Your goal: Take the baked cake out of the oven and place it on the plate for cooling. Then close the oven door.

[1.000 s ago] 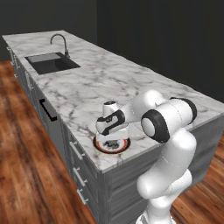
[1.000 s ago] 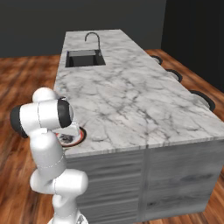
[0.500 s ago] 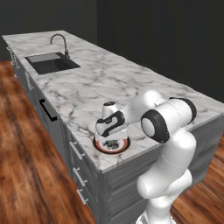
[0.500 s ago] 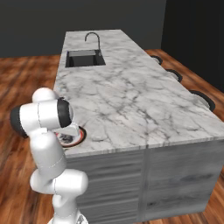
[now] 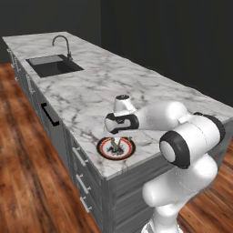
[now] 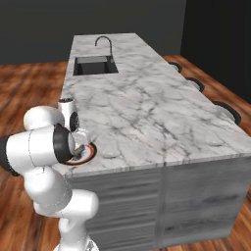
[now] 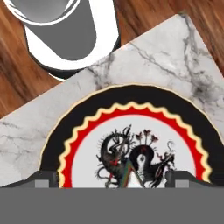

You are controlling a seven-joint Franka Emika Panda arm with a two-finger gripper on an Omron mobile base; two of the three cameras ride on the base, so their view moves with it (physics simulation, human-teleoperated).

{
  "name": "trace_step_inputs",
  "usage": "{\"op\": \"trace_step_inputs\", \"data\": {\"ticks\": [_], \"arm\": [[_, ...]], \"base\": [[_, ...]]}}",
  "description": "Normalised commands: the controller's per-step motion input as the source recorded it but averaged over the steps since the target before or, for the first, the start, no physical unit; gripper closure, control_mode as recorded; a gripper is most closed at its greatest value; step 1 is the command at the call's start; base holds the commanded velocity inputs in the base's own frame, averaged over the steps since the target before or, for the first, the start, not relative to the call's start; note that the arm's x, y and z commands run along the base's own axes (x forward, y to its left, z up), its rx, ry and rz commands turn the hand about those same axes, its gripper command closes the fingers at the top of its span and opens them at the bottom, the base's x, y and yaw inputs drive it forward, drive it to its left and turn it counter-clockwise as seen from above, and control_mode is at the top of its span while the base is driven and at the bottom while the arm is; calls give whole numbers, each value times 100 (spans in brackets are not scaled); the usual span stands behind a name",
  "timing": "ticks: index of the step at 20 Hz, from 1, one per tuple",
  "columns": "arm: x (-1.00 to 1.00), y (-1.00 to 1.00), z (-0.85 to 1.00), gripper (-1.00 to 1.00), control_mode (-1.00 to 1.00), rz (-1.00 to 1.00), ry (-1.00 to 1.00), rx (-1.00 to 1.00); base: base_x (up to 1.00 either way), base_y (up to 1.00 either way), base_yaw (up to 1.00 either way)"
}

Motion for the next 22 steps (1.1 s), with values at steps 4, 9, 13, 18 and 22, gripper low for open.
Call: {"op": "trace_step_inputs", "data": {"ticks": [4,9,13,18,22], "arm": [[-57,-10,79,-100,-100,0,-12,0],[-55,-21,92,-100,-100,0,-12,0],[-47,-36,88,-100,-100,0,-6,0],[-39,-28,65,-100,-100,0,-1,0],[-14,-7,7,-100,-100,0,1,0]], "base": [[0,0,0],[0,0,0],[0,0,0],[0,0,0],[0,0,0]]}}
